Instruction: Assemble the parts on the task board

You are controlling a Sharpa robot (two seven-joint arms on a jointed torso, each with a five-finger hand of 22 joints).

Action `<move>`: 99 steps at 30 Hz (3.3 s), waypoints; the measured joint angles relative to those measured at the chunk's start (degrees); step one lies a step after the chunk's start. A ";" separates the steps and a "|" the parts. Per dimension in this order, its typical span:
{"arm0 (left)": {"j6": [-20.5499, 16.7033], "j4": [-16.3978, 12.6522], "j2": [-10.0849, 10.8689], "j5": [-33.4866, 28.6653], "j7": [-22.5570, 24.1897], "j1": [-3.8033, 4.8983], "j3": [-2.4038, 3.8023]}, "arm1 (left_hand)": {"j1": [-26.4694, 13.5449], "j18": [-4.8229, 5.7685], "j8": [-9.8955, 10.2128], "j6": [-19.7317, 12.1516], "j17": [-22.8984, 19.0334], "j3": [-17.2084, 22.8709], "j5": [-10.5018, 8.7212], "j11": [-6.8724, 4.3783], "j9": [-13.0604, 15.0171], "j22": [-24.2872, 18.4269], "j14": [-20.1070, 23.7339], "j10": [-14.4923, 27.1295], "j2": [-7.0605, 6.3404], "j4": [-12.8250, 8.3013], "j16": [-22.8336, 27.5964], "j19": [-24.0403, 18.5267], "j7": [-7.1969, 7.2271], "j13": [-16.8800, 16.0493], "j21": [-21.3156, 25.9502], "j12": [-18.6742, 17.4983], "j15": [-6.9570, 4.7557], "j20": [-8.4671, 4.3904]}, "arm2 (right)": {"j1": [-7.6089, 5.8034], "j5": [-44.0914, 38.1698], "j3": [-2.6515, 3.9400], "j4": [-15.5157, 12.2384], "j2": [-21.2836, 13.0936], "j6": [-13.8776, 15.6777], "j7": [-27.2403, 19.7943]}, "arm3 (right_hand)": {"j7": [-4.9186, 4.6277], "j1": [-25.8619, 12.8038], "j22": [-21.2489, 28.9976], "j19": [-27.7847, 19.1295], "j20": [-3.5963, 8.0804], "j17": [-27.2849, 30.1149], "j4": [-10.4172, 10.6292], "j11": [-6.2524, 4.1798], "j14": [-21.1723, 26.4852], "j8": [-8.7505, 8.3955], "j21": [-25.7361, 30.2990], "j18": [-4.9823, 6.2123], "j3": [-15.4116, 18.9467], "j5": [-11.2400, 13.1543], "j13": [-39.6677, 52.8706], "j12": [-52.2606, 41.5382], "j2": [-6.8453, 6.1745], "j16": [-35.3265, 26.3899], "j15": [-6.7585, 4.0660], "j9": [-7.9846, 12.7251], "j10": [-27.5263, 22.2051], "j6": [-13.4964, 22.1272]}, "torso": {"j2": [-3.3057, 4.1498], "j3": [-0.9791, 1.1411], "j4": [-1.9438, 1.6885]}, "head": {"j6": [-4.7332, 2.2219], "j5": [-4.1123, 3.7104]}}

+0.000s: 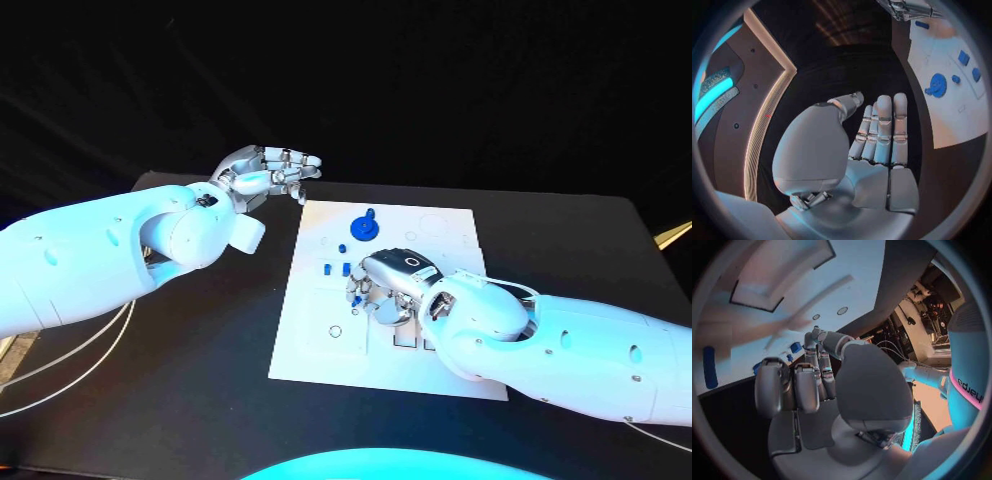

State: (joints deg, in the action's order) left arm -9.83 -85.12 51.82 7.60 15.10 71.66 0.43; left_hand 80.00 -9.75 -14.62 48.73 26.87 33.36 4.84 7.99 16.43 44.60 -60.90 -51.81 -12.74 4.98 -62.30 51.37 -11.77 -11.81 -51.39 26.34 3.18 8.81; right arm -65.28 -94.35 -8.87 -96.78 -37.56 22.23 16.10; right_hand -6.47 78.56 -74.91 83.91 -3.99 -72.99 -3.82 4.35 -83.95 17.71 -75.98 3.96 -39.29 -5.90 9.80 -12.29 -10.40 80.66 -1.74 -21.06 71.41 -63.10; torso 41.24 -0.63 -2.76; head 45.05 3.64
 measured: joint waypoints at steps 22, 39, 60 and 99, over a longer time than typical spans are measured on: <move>0.07 0.27 -0.21 -0.04 -0.22 0.00 0.00 | 0.00 0.00 0.00 -0.11 -0.02 0.00 0.00 0.01 -0.02 -0.08 0.00 0.25 0.00 0.00 0.00 0.14 -0.11 0.03 0.00 0.00 0.00 0.14 | 0.42 -0.54 -0.09 0.02 -0.24 -1.55 0.06 | 0.11 0.00 -0.04 0.00 0.00 0.08 0.00 0.00 0.00 0.00 0.00 0.00 0.01 0.05 0.00 0.11 -0.01 0.00 0.00 -0.04 0.00 0.12 | -0.01 0.09 0.05 | 0.39 0.22; 0.10 0.46 -0.10 -0.06 -0.41 0.01 0.00 | 0.00 0.00 -0.01 -0.21 -0.06 0.00 0.00 -0.01 -0.05 -0.18 0.00 0.41 0.00 0.00 0.00 0.22 -0.21 0.08 0.24 0.00 0.00 0.22 | 0.42 -0.72 -0.10 0.18 0.01 -2.07 0.09 | 0.19 0.01 -0.03 0.00 0.00 0.07 0.01 0.00 0.00 -0.07 0.00 0.00 0.01 0.15 0.02 -0.01 -0.02 0.00 0.00 -0.01 0.00 0.20 | -0.02 0.04 0.02 | 0.69 0.27; 0.25 0.41 0.04 -0.08 -0.73 0.01 0.00 | 0.00 0.00 -0.01 -0.20 -0.11 -0.15 0.00 -0.01 -0.10 -0.23 0.00 0.41 0.00 0.16 0.00 0.22 -0.20 0.13 0.24 0.00 0.00 0.22 | 0.50 -3.53 -0.31 0.40 1.36 -4.40 2.21 | 0.08 -0.29 -0.02 0.00 0.00 0.43 -0.16 0.00 -0.01 -0.35 0.00 0.00 -0.15 0.24 0.21 0.01 -0.32 0.00 0.01 -0.12 0.01 0.06 | -0.02 0.02 0.02 | 0.96 0.34; 0.76 0.35 0.61 -0.09 -1.19 0.01 -0.01 | 0.00 0.00 -0.01 -0.20 -0.15 -0.15 0.00 0.20 -0.09 -0.38 0.00 0.61 0.00 0.16 0.00 0.21 -0.20 0.12 0.48 0.00 0.00 0.21 | -3.74 -0.35 0.75 -5.36 -10.79 -1.82 2.48 | -1.06 -5.85 0.01 -3.01 -1.74 3.75 1.69 0.67 -0.07 -6.87 8.24 0.00 4.06 -0.56 -1.33 6.07 -4.24 -1.77 1.53 0.89 -7.38 9.82 | -0.07 0.01 0.10 | -0.16 -0.76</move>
State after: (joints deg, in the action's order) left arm -9.07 -84.77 52.44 7.51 13.91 71.68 0.43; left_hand 80.00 -9.75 -14.63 48.53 26.72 33.21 4.84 8.19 16.34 44.22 -60.90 -51.20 -12.74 5.13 -62.30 51.59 -11.97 -11.69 -50.92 26.34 3.18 9.03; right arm -69.02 -94.70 -8.13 -102.14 -48.35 20.40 18.58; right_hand -7.53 72.71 -74.90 80.91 -5.73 -69.24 -2.13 5.02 -84.02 10.85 -67.74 3.97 -35.23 -6.45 8.47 -6.22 -14.65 78.89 -0.21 -20.18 64.02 -53.28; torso 41.17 -0.62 -2.66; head 44.89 2.88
